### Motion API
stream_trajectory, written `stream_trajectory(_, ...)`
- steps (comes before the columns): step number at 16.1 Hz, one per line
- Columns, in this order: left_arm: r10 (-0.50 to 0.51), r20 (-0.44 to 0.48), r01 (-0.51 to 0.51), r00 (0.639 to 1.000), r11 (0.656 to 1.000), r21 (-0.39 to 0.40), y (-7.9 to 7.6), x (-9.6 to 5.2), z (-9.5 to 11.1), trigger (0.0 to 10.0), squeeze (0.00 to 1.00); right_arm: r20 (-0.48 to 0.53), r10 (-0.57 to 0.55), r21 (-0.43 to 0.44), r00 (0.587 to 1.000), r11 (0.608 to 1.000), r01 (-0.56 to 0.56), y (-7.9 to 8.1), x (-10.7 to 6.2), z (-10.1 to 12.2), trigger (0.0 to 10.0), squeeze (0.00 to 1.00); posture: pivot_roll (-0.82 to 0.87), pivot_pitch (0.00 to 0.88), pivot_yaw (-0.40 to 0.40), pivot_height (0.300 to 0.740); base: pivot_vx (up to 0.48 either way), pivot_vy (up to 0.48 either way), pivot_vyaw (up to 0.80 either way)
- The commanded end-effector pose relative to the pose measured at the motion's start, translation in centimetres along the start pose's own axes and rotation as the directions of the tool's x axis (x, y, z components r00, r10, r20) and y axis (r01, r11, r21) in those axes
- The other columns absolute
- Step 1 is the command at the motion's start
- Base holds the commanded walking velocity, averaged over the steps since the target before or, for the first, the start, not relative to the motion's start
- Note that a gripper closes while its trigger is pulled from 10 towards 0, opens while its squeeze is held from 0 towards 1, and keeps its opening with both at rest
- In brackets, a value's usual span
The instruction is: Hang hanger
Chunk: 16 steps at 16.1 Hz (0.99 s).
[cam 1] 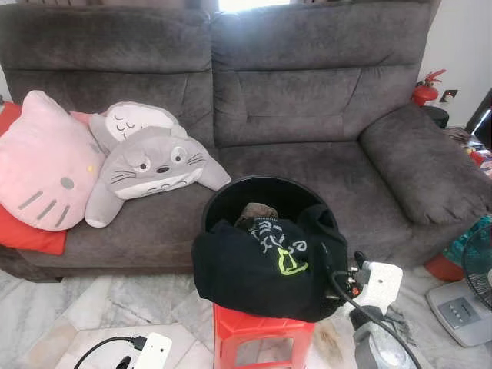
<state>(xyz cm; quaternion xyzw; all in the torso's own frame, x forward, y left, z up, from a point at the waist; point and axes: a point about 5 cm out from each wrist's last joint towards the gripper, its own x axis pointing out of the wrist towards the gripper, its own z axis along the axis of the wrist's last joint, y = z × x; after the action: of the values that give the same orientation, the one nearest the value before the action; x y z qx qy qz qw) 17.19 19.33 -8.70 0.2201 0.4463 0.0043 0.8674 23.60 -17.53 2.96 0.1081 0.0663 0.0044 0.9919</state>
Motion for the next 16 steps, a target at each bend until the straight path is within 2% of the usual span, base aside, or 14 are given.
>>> stream_trajectory(1,0.006,-0.021,-0.006,1.000,1.000,-0.007,-0.1,-0.1,-0.5,10.0,0.00,-0.016,-0.002,0.006,1.000,1.000,0.002,-0.2,0.0,-0.3,8.0,0.00,-0.15,0.000,-0.004,0.740,0.000,0.000,0.00)
stream_trajectory(2,0.006,-0.020,-0.006,1.000,1.000,-0.006,-0.1,-0.1,-0.5,10.0,0.00,-0.017,0.001,0.006,1.000,1.000,-0.001,-0.2,0.1,-0.2,0.0,0.00,-0.15,0.000,-0.005,0.740,0.000,0.000,0.00)
stream_trajectory(10,0.003,-0.020,-0.003,1.000,1.000,-0.003,-0.1,-0.1,-0.5,10.0,0.00,-0.043,0.026,0.013,0.999,1.000,-0.026,-0.3,0.8,-0.9,0.0,0.00,-0.15,0.009,-0.005,0.740,0.000,0.000,0.00)
stream_trajectory(16,0.002,-0.019,-0.002,1.000,1.000,-0.003,0.0,-0.1,-0.4,10.0,0.00,0.024,0.049,-0.002,0.999,0.999,-0.049,0.1,1.1,0.2,0.0,0.00,-0.15,0.014,-0.002,0.740,0.000,0.000,0.00)
